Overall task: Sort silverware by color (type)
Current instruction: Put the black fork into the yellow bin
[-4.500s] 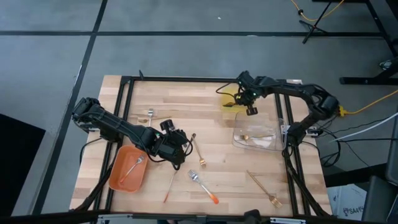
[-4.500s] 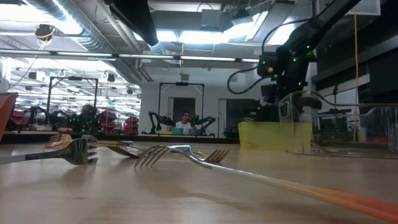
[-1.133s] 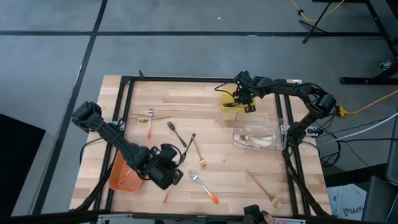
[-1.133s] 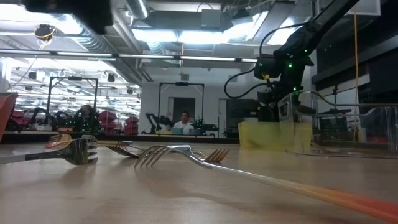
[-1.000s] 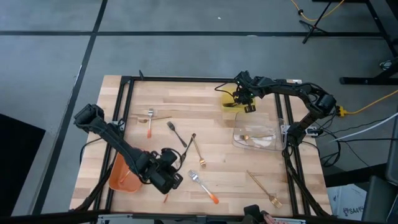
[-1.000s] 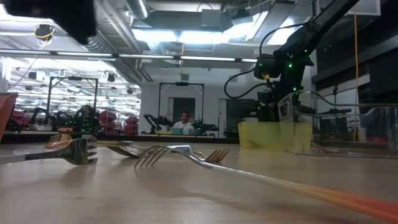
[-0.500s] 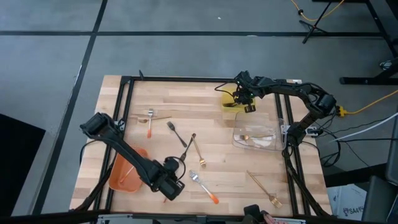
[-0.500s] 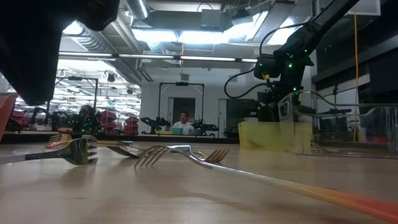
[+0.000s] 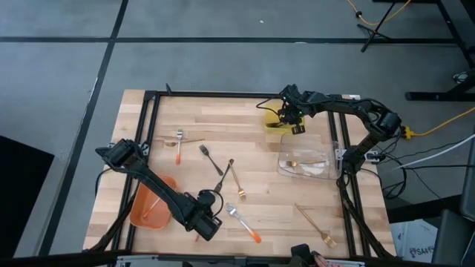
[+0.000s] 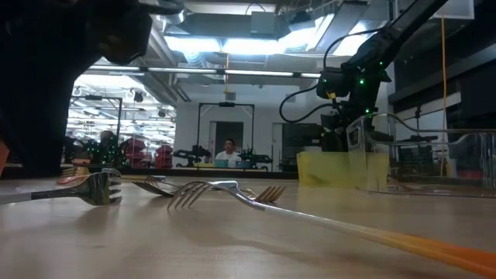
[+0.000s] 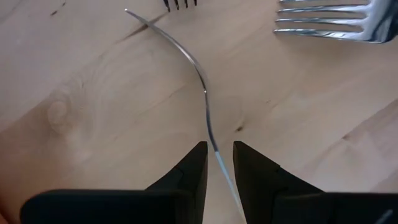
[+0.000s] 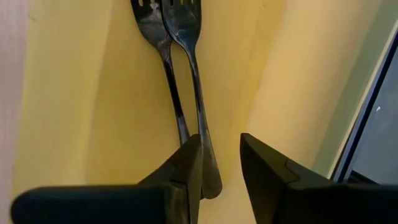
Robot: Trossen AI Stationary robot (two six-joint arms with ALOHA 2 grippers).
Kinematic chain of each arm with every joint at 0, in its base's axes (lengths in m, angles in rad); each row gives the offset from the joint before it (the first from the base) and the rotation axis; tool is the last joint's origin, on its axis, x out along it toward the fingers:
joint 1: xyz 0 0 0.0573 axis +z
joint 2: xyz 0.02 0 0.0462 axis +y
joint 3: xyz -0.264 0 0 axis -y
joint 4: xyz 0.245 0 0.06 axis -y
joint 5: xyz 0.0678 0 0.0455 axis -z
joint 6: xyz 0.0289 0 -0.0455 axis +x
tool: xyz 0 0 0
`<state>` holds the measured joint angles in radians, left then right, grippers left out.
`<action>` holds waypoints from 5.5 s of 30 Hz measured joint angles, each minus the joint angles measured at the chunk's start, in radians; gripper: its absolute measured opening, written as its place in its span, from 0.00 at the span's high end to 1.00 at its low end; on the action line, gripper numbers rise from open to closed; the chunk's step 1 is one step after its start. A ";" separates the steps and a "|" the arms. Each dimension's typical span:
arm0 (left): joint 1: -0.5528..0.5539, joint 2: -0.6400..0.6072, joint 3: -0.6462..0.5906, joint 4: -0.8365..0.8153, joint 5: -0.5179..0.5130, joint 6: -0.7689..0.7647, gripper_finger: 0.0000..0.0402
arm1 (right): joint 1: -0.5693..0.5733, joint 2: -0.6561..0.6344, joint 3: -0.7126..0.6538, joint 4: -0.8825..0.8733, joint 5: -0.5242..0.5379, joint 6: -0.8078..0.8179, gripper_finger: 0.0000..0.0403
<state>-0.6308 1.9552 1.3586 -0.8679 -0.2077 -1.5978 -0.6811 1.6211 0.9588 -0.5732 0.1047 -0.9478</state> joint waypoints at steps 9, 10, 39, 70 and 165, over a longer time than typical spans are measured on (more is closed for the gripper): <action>0.000 0.004 0.000 -0.001 -0.009 0.000 0.82 | 0.000 0.000 0.000 0.000 0.000 0.000 0.75; 0.000 0.004 0.000 -0.001 -0.010 0.000 0.82 | 0.000 0.000 0.000 0.000 0.000 0.000 0.75; -0.001 0.075 0.001 0.016 0.002 0.003 0.83 | 0.000 0.000 0.000 0.000 0.000 0.000 0.75; 0.000 0.074 0.001 0.022 0.022 0.011 0.99 | 0.036 -0.337 0.002 -0.057 0.040 0.024 0.75; -0.237 -0.451 -0.576 -0.060 0.279 -0.181 0.98 | 1.067 -0.492 0.001 -0.109 0.033 0.876 0.75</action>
<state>-0.8680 1.5043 0.7824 -0.9281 0.0717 -1.7790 0.3862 1.1294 0.9600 -0.6823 0.1379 -0.0715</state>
